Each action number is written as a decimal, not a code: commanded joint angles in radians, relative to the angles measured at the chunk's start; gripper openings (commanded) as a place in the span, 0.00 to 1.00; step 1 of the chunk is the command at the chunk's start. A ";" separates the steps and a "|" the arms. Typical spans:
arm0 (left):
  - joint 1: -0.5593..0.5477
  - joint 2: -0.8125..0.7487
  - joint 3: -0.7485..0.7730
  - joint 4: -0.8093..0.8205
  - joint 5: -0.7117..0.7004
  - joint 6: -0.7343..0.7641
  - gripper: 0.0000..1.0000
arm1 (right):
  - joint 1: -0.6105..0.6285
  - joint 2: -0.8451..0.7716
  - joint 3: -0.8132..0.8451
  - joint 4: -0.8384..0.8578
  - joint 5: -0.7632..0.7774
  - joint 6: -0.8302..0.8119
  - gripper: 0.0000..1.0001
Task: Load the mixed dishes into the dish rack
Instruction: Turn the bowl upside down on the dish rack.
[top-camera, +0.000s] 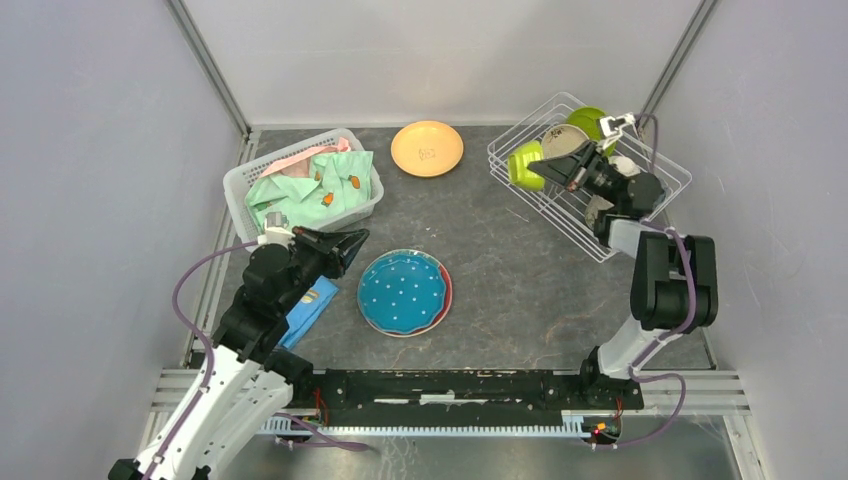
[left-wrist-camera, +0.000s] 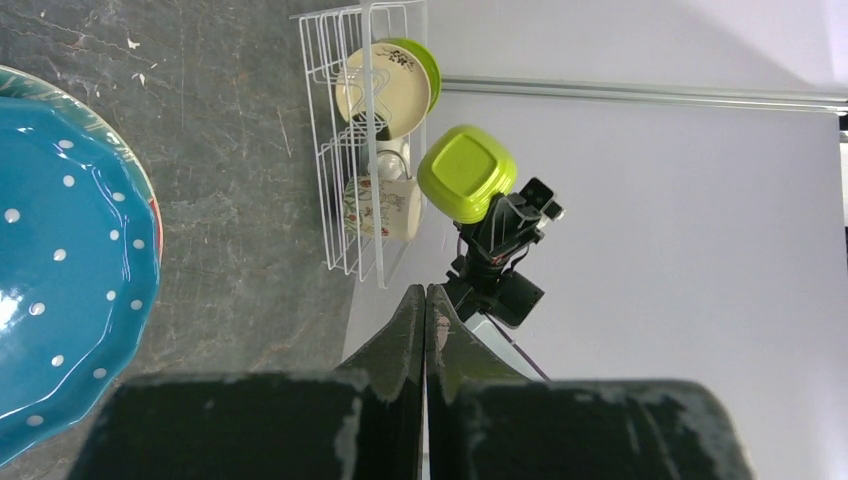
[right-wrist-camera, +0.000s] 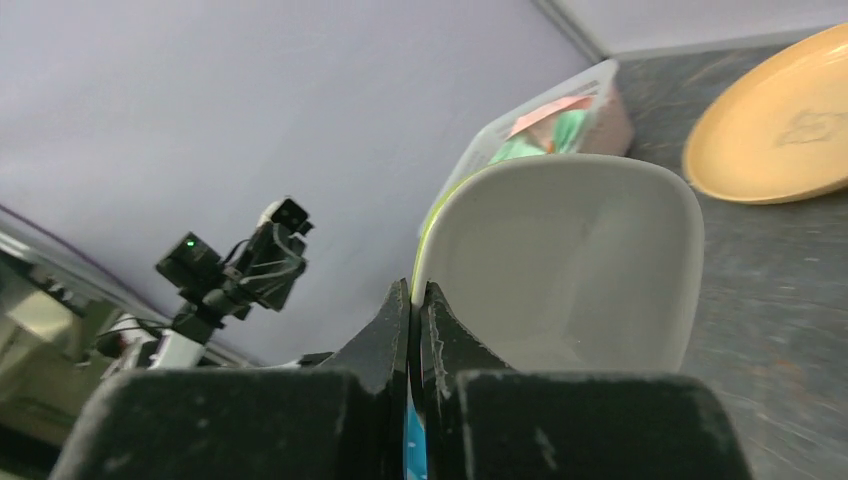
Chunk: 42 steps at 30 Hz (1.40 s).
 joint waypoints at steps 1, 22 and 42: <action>0.000 -0.003 0.009 0.009 -0.006 -0.021 0.02 | -0.095 -0.084 -0.042 -0.063 -0.022 -0.216 0.00; 0.001 0.062 0.012 0.015 0.019 -0.021 0.02 | -0.218 0.173 -0.091 0.185 0.040 -0.047 0.04; 0.001 0.114 0.020 0.021 0.035 -0.021 0.02 | -0.226 0.188 -0.028 0.240 0.080 0.075 0.00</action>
